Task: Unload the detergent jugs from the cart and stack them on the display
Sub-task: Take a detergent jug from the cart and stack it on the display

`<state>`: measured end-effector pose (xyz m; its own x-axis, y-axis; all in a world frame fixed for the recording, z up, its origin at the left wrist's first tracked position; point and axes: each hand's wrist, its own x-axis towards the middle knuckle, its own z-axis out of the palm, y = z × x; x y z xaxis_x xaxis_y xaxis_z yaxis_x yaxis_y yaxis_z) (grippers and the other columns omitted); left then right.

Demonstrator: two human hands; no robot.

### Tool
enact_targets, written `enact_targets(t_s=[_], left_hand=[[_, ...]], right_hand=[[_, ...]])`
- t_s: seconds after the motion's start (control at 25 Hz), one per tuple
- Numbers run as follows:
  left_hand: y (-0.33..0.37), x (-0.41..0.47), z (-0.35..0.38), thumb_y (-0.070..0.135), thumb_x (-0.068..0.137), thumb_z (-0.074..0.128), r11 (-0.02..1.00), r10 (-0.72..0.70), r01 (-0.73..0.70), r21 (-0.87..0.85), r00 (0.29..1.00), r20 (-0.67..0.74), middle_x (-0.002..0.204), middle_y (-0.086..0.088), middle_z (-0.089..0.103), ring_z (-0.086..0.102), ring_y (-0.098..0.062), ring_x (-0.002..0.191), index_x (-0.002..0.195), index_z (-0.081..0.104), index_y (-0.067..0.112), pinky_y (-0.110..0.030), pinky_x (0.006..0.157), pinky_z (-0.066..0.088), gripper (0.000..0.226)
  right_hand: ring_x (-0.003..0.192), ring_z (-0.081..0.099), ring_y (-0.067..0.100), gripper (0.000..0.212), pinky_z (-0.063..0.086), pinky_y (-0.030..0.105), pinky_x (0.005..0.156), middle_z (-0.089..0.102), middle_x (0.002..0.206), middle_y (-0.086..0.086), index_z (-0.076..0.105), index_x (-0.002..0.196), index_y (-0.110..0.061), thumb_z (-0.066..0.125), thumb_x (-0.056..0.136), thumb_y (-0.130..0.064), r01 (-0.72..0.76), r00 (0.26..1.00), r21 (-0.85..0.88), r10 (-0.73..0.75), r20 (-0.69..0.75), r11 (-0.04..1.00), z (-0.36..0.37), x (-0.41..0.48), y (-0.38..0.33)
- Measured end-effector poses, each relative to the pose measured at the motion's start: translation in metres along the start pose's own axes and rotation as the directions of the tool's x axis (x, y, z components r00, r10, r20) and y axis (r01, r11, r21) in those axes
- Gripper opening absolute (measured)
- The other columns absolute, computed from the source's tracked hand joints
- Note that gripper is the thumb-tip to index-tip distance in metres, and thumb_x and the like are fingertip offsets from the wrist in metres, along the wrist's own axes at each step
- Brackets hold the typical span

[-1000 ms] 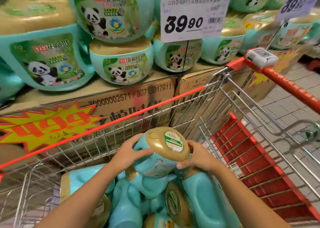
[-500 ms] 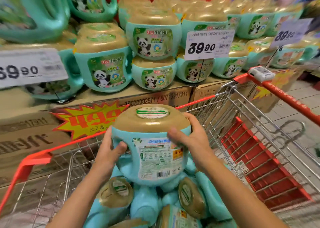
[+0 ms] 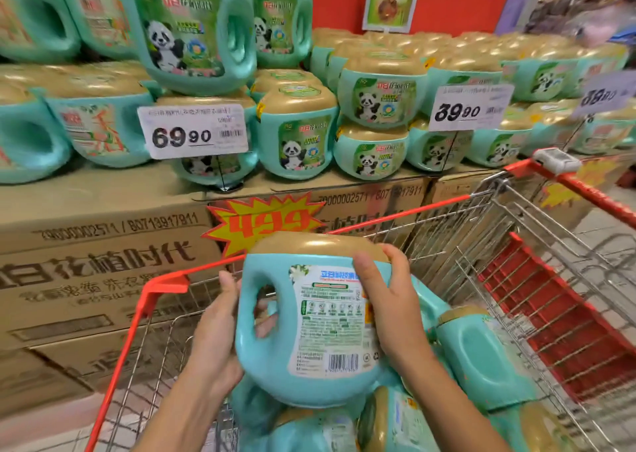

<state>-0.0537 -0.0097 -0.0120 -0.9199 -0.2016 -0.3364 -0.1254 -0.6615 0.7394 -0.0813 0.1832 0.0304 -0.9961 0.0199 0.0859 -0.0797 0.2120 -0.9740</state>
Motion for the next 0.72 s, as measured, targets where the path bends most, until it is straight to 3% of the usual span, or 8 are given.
enact_targets(t_s=[0.16, 0.24, 0.32, 0.44, 0.52, 0.56, 0.64, 0.72], left_hand=[[0.013, -0.028, -0.011, 0.078, 0.060, 0.056, 0.988, -0.038, 0.025, 0.150, 0.996, 0.080, 0.064, -0.012, 0.070, 0.063, -0.015, 0.050, 0.085, 0.069, 0.010, -0.023, 0.046, 0.052, 0.074], [0.016, -0.042, -0.016, 0.059, 0.036, 0.091, 0.992, -0.099, 0.080, 0.101, 0.976, 0.194, 0.073, -0.014, 0.073, 0.070, -0.019, 0.058, 0.092, 0.069, 0.008, -0.028, 0.049, 0.057, 0.079], [0.013, -0.045, -0.025, 0.046, 0.023, 0.098, 0.991, -0.087, 0.064, 0.114, 0.974, 0.210, 0.088, -0.014, 0.072, 0.070, -0.025, 0.073, 0.098, 0.067, 0.008, -0.033, 0.060, 0.058, 0.090], [0.011, -0.052, -0.024, 0.046, 0.055, 0.088, 0.998, -0.017, 0.008, 0.056, 0.985, 0.172, 0.111, -0.017, 0.058, 0.046, -0.030, 0.101, 0.112, 0.063, 0.007, -0.041, 0.079, 0.042, 0.073], [0.009, -0.056, -0.016, 0.037, 0.073, 0.069, 0.999, 0.053, -0.053, -0.003, 0.986, 0.160, 0.116, -0.016, 0.064, 0.053, -0.031, 0.104, 0.119, 0.061, 0.006, -0.043, 0.084, 0.049, 0.057], [0.010, -0.058, -0.014, 0.034, 0.075, 0.065, 0.996, 0.091, -0.090, -0.009, 0.982, 0.166, 0.112, -0.013, 0.068, 0.060, -0.027, 0.101, 0.119, 0.062, 0.008, -0.040, 0.078, 0.055, 0.052], [0.018, -0.065, -0.011, 0.037, 0.072, 0.073, 0.984, 0.170, -0.176, 0.006, 0.958, 0.231, 0.107, -0.007, 0.073, 0.071, -0.019, 0.092, 0.119, 0.064, 0.014, -0.032, 0.067, 0.059, 0.053], [0.028, -0.066, -0.011, 0.055, 0.063, 0.081, 0.959, 0.215, -0.260, 0.113, 0.927, 0.307, 0.117, -0.004, 0.071, 0.071, -0.017, 0.099, 0.126, 0.062, 0.023, -0.028, 0.072, 0.059, 0.074]], right_hand=[[0.088, 0.060, -0.013, 0.051, 0.043, 0.004, 0.070, 0.063, 0.095, -0.035, 0.050, 0.108, -0.041, 0.060, 0.066, -0.068, 0.045, 0.999, 0.045, -0.046, 0.006, 0.998, 0.016, -0.017, -0.004], [0.087, 0.059, -0.015, 0.048, 0.041, 0.002, 0.068, 0.065, 0.093, -0.031, 0.051, 0.110, -0.041, 0.059, 0.069, -0.065, 0.066, 0.997, -0.002, -0.066, 0.026, 0.998, 0.020, -0.021, -0.011], [0.095, 0.060, -0.007, 0.058, 0.045, 0.009, 0.079, 0.065, 0.102, -0.018, 0.052, 0.119, -0.035, 0.055, 0.071, -0.068, 0.060, 0.998, -0.057, -0.059, 0.025, 0.997, 0.024, -0.025, -0.018], [0.121, 0.050, 0.016, 0.082, 0.040, 0.038, 0.104, 0.055, 0.128, -0.004, 0.044, 0.135, -0.024, 0.051, 0.070, -0.074, 0.099, 0.990, -0.279, -0.123, -0.069, 0.955, 0.030, -0.042, -0.026], [0.133, 0.036, 0.018, 0.105, 0.032, 0.041, 0.111, 0.041, 0.145, -0.003, 0.029, 0.146, -0.025, 0.046, 0.061, -0.085, 0.144, 0.984, -0.438, -0.175, -0.031, 0.887, 0.042, -0.064, -0.028], [0.139, 0.027, 0.018, 0.115, 0.028, 0.042, 0.114, 0.030, 0.153, -0.004, 0.017, 0.150, -0.027, 0.045, 0.056, -0.088, 0.157, 0.984, -0.482, -0.177, 0.003, 0.862, 0.049, -0.073, -0.027], [0.145, 0.015, 0.016, 0.128, 0.022, 0.042, 0.118, 0.015, 0.158, -0.007, 0.001, 0.152, -0.029, 0.051, 0.049, -0.085, 0.140, 0.990, -0.475, -0.136, 0.042, 0.869, 0.054, -0.079, -0.024], [0.141, 0.030, 0.017, 0.126, 0.031, 0.040, 0.115, 0.032, 0.153, -0.003, 0.012, 0.153, -0.026, 0.066, 0.048, -0.071, 0.107, 0.994, -0.264, -0.093, 0.066, 0.958, 0.042, -0.064, -0.021]])
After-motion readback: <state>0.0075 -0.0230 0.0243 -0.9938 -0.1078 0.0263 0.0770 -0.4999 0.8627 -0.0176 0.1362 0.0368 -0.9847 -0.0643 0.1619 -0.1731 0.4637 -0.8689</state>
